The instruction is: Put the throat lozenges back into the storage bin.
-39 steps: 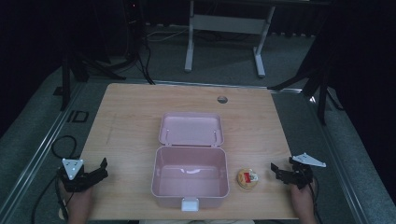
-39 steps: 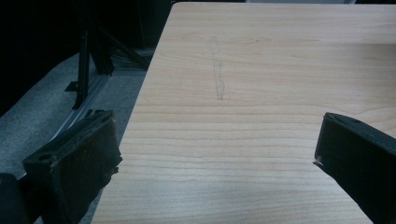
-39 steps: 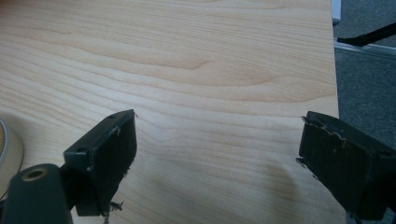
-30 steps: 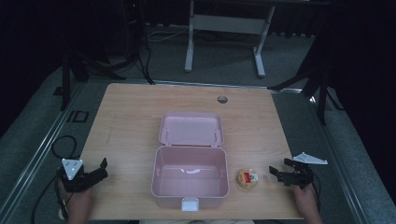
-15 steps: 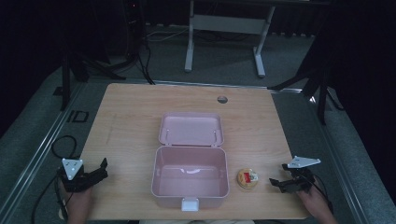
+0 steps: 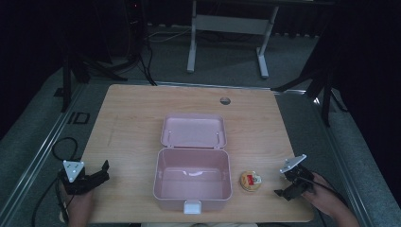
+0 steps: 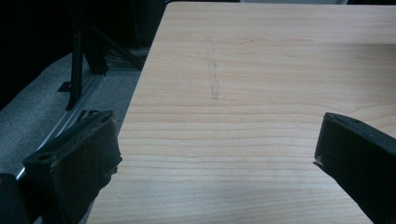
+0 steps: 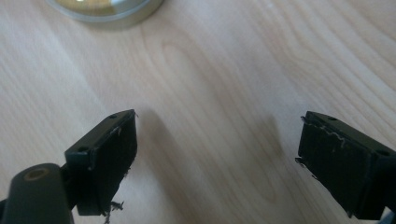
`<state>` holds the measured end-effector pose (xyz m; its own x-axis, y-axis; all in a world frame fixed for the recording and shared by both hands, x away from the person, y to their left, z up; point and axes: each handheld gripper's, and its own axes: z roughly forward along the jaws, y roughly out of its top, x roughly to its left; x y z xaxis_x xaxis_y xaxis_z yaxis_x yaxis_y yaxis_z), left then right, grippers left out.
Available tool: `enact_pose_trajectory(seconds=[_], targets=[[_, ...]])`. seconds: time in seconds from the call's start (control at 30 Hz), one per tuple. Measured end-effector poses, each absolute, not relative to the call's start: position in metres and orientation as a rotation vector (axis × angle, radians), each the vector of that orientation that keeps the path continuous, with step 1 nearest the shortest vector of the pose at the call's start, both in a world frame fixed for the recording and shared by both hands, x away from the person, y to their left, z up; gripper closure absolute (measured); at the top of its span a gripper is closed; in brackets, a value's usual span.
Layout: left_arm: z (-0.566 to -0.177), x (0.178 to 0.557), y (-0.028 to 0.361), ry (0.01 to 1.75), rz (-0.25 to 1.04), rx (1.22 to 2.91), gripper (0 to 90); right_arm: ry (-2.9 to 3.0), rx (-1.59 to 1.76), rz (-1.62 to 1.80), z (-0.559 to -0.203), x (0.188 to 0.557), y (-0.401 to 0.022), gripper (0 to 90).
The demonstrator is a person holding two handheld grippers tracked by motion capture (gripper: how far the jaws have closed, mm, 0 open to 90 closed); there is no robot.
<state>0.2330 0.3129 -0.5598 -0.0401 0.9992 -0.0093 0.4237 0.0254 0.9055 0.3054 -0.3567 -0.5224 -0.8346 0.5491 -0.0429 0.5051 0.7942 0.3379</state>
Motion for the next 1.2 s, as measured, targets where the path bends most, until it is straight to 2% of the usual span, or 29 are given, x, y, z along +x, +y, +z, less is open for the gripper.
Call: enact_pose_trajectory(seconds=[0.23, 0.53, 1.2], targets=[[-0.560, 0.233, 0.313, 1.559, 0.982, 1.486, 0.4, 2.964, 0.727, 0.150, -0.517, 0.310, -0.339, 12.1], [-0.560, 0.233, 0.313, 1.555, 0.979, 1.485, 0.4, 3.036, 0.634, -0.076, -0.518, 0.313, -0.319, 11.3], [-0.560, 0.233, 0.314, 1.549, 0.974, 1.489, 0.4, 3.100, 0.515, -0.088, -0.511, 0.325, -0.272, 12.6]])
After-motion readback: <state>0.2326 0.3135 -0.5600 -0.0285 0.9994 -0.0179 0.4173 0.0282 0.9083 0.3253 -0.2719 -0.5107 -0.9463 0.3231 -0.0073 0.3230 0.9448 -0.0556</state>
